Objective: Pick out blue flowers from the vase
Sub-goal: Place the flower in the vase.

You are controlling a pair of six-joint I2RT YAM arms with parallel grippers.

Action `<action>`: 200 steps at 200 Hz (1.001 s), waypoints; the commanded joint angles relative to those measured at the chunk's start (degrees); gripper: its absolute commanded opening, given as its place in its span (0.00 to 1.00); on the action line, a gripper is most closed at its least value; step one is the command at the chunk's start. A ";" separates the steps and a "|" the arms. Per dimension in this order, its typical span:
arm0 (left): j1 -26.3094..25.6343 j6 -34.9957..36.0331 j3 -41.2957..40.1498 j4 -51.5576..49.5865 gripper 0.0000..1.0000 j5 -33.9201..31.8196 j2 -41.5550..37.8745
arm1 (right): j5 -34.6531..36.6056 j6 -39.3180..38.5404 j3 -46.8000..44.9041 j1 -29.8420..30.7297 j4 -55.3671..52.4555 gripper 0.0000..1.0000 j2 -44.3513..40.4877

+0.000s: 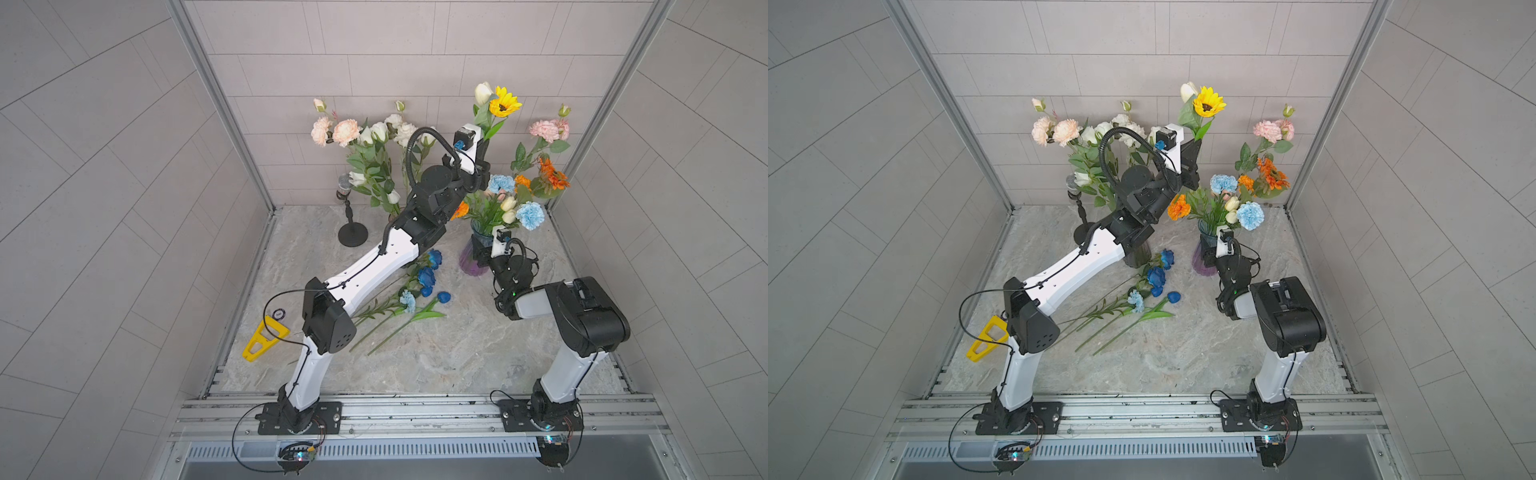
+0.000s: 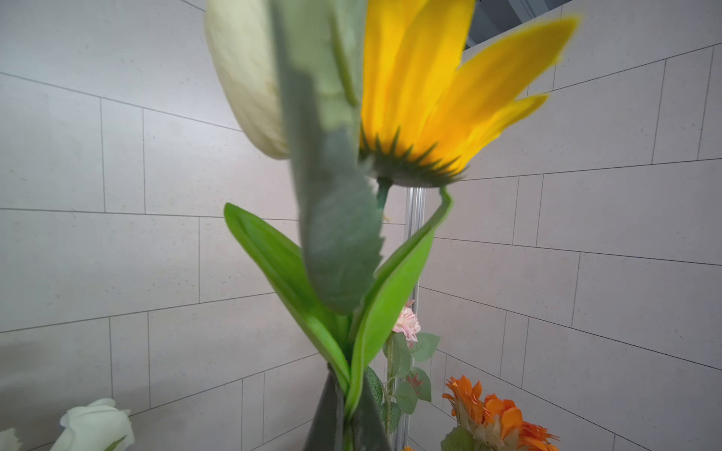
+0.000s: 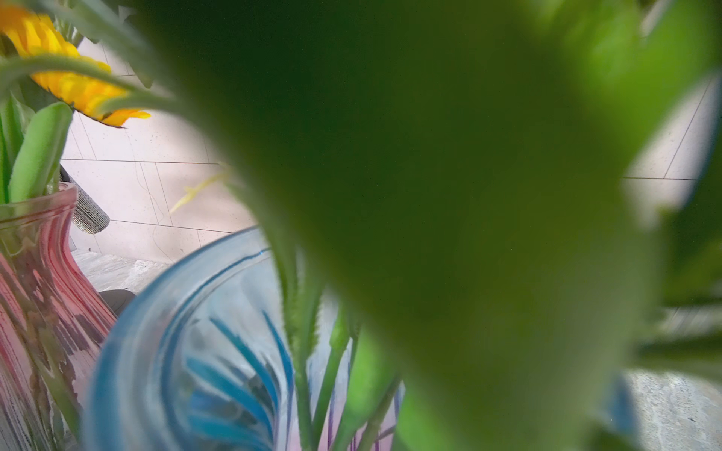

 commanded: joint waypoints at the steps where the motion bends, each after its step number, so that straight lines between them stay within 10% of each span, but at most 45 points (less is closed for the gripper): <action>1: -0.12 3.62 0.95 2.25 0.00 -0.69 -2.99 | -0.76 0.00 1.21 0.56 3.93 0.65 -0.34; 200: -0.22 -16.28 8.93 17.00 0.00 -4.74 13.40 | -1.08 0.38 1.01 0.38 3.96 0.65 -1.22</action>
